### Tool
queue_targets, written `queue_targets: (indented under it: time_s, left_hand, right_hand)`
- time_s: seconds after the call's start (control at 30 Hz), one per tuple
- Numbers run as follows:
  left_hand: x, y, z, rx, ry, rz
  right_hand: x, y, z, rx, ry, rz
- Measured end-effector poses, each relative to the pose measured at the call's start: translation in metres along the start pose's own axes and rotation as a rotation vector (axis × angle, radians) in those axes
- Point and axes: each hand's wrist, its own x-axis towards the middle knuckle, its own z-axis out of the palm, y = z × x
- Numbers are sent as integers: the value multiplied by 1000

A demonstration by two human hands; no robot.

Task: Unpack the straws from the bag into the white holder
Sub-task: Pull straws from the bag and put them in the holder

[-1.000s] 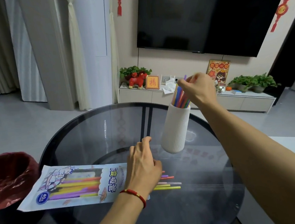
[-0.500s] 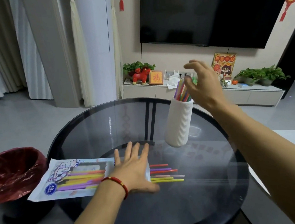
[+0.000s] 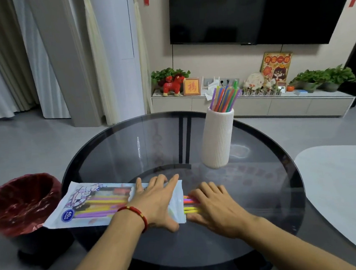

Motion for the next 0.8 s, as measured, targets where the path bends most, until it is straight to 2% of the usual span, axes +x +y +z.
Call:
queue_targets:
  time_s: [0.1, 0.37, 0.57, 0.8]
  left_hand:
    - [-1, 0, -1, 2, 24, -11]
    - [-6, -3, -6, 19, 23, -21]
    - [-7, 1, -1, 50, -2, -30]
    - [-2, 39, 8, -108, 76, 179]
  right_hand:
    - [1, -3, -2, -8, 39, -25]
    - [-11, 8, -25, 88, -85, -79]
    - [-26, 30, -28, 124, -96, -10]
    - [-32, 30, -39, 200, -107, 52]
